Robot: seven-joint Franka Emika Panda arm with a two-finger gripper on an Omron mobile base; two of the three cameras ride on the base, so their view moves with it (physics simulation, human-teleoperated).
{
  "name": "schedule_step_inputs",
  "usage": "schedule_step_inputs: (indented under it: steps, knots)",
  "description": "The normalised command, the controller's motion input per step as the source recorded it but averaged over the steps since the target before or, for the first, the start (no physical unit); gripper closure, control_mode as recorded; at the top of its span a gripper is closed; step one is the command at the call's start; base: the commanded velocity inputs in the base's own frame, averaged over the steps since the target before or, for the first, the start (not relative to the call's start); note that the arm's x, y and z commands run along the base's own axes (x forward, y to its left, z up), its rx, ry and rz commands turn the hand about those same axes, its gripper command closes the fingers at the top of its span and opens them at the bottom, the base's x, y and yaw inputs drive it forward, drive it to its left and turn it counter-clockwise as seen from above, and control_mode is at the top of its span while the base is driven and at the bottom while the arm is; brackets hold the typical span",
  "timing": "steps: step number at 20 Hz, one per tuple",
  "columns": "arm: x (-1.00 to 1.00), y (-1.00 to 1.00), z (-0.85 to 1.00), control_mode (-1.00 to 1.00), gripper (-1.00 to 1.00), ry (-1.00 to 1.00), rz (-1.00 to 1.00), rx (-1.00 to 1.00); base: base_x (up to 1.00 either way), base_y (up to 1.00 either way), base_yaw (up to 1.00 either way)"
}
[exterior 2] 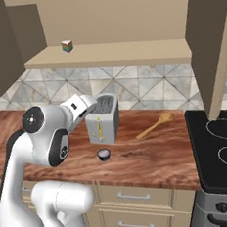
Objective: Pick the boxed food and yogurt from the counter and place them in the cabinets closest to them.
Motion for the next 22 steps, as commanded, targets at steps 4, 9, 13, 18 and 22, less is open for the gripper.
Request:
schedule_step_inputs:
  steps: [4, 9, 13, 18, 22]
  knots:
    - [0.0, 0.0, 0.0, -1.0, -1.0, 0.0, 0.0, 0.0, 0.02, 0.0, 0.0]
    - [-0.01, -0.01, -0.07, -1.0, -1.0, -0.01, 0.0, 0.03, 0.0, 0.0, 0.0]
    - [0.0, 0.0, -0.12, -1.0, -1.0, 0.0, 0.0, 0.06, 0.0, 0.0, 0.0]
    - [0.0, 0.0, -0.12, -1.0, -1.0, 0.01, 0.0, 0.04, 0.0, 0.0, 0.0]
    - [0.0, 0.0, -0.04, -1.0, -1.0, 0.0, 0.0, 0.0, 0.0, 0.0, 0.0]
